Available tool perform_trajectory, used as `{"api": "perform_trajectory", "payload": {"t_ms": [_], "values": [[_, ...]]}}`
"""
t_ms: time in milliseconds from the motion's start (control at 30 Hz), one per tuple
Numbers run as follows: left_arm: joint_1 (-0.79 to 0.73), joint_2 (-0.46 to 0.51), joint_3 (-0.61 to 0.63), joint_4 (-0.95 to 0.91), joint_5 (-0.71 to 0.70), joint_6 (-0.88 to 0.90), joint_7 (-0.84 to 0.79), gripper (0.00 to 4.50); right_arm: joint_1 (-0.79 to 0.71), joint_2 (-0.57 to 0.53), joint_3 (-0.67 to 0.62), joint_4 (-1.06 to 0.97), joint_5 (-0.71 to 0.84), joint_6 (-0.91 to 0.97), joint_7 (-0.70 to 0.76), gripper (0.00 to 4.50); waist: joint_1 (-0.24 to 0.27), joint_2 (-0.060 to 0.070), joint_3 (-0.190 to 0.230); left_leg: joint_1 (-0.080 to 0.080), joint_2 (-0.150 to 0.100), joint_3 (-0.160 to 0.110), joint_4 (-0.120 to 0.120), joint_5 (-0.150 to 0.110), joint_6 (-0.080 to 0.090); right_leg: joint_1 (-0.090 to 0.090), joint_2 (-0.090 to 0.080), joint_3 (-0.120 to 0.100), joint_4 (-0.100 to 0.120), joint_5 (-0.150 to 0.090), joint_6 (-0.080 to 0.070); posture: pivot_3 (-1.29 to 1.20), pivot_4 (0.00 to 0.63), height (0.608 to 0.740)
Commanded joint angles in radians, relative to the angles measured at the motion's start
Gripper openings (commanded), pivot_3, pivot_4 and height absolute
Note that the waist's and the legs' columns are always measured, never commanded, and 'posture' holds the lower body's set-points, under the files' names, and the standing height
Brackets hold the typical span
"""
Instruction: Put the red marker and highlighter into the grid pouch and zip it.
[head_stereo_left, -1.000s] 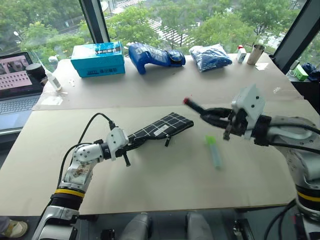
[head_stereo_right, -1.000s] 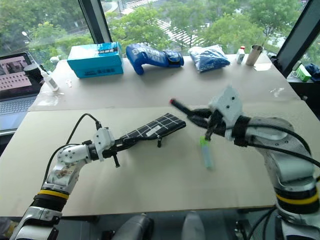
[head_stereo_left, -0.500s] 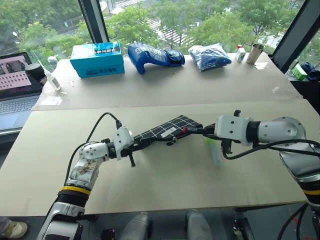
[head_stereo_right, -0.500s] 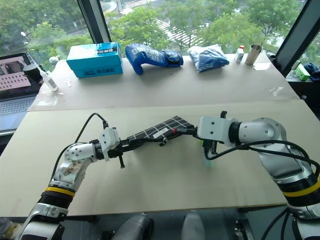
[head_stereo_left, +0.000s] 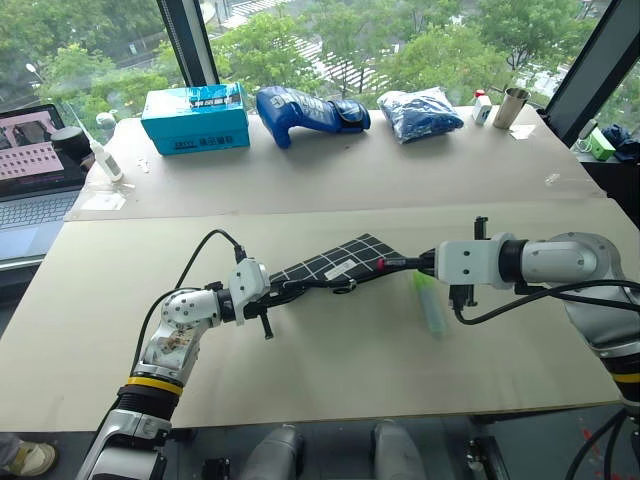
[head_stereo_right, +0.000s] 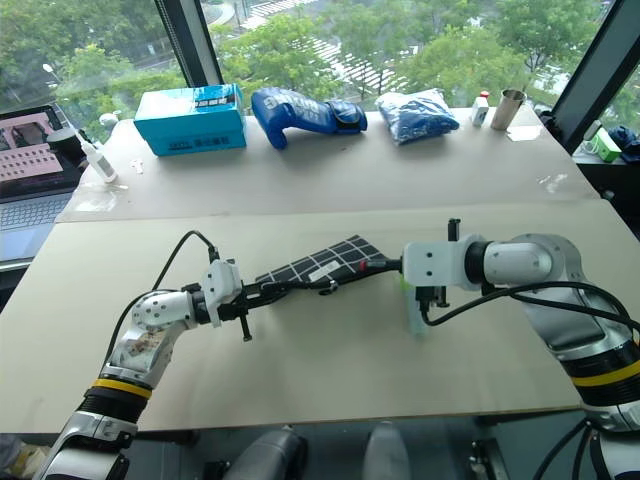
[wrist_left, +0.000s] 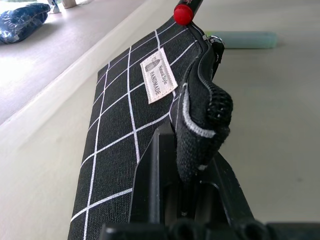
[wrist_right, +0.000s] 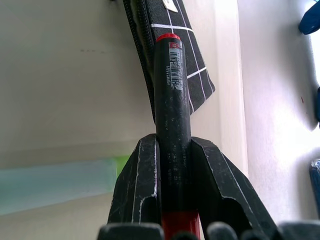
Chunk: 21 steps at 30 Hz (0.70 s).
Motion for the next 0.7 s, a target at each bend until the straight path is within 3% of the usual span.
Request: {"api": "perform_trajectory", "payload": {"t_ms": [33, 233, 700], "values": [[-0.007, -0.001, 0.018, -0.034, -0.014, -0.01, 0.007, 0.0, 0.016, -0.028, -0.07, -0.017, 0.054, -0.024, 0.036, 0.51, 0.0, 0.0, 0.0, 0.0, 0.0, 0.0, 0.0, 0.0, 0.0, 0.0, 0.0, 0.0, 0.0, 0.0, 0.0, 0.0, 0.15, 0.74], [-0.014, 0.002, 0.025, -0.028, -0.017, -0.011, 0.006, 0.0, 0.025, -0.031, -0.114, -0.033, 0.102, 0.009, 0.055, 0.51, 0.0, 0.0, 0.0, 0.0, 0.0, 0.0, 0.0, 0.0, 0.0, 0.0, 0.0, 0.0, 0.0, 0.0, 0.0, 0.0, 0.15, 0.74], [-0.029, -0.005, 0.025, -0.022, -0.021, -0.012, 0.005, 0.0, -0.042, 0.017, -0.036, 0.081, -0.047, -0.062, -0.006, 0.51, -0.002, 0.0, 0.0, 0.0, 0.0, 0.0, 0.0, 0.0, 0.0, 0.0, 0.0, 0.0, 0.0, 0.0, 0.0, 0.0, 0.15, 0.74]]}}
